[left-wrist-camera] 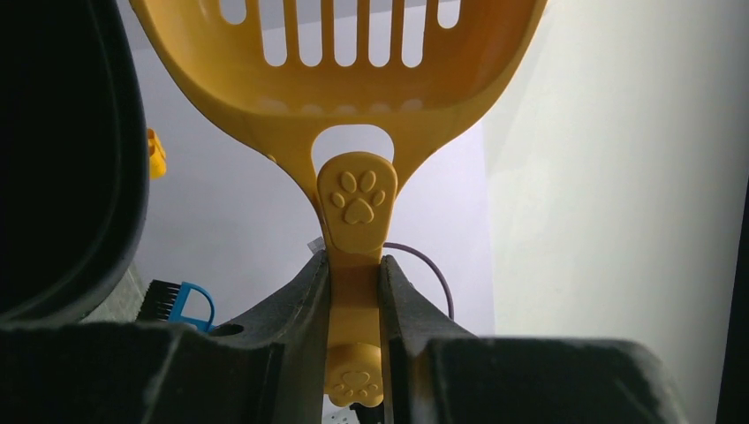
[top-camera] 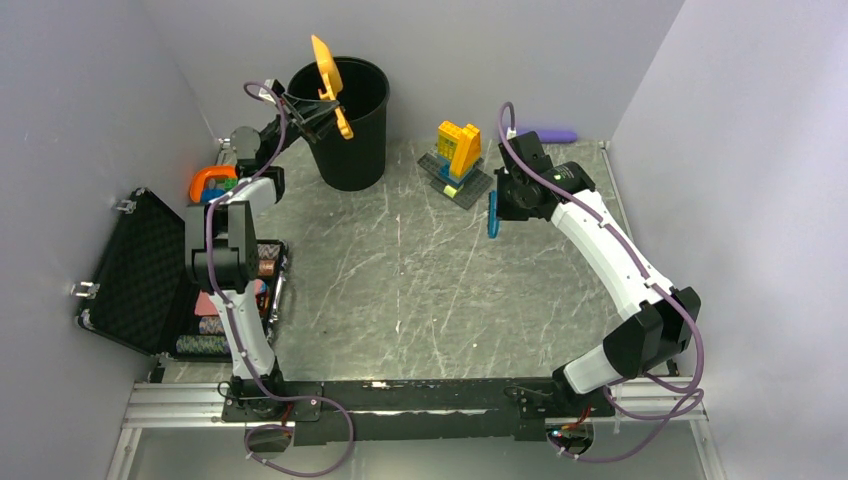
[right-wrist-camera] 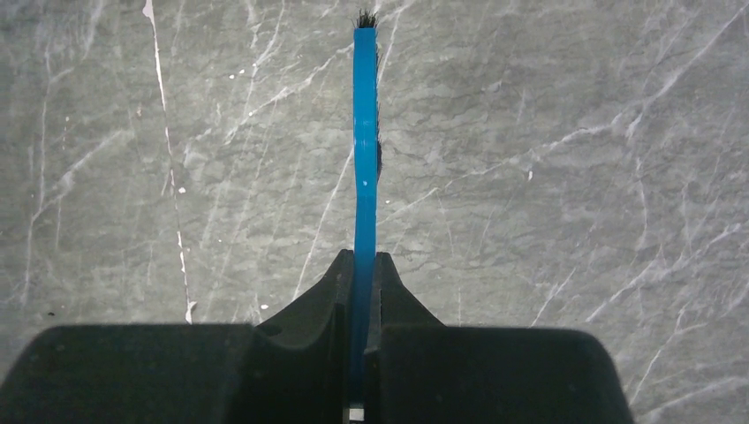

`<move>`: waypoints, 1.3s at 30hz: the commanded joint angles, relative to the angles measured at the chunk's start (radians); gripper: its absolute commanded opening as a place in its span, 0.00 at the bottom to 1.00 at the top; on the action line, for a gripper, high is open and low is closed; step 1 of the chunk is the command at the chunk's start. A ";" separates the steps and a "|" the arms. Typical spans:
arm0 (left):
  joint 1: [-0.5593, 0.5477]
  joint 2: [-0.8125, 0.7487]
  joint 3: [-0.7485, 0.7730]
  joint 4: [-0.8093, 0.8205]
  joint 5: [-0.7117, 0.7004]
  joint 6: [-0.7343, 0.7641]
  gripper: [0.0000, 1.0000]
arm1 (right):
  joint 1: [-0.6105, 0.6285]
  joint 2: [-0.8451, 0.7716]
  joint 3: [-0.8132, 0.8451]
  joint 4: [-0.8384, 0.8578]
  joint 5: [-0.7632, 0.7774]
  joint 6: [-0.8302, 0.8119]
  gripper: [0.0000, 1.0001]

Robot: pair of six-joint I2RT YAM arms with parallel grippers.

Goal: Sweep away the paper scraps from the table

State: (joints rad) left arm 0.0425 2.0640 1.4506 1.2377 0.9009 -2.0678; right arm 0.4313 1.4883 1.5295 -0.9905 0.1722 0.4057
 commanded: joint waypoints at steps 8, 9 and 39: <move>0.000 -0.126 0.006 -0.115 0.087 0.039 0.00 | -0.004 -0.015 0.008 0.044 -0.014 0.010 0.00; -0.002 -0.153 0.000 -0.207 0.108 0.115 0.00 | -0.004 -0.019 0.009 0.053 -0.029 0.005 0.00; -0.660 -0.334 0.050 -2.240 -0.941 1.780 0.00 | -0.307 -0.117 -0.520 0.599 -0.655 0.314 0.00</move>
State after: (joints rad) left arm -0.6159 1.7329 1.5246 -1.0187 0.0517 -0.3157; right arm 0.1383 1.3884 1.0325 -0.4240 -0.4881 0.7250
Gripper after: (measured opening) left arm 0.260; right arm 0.079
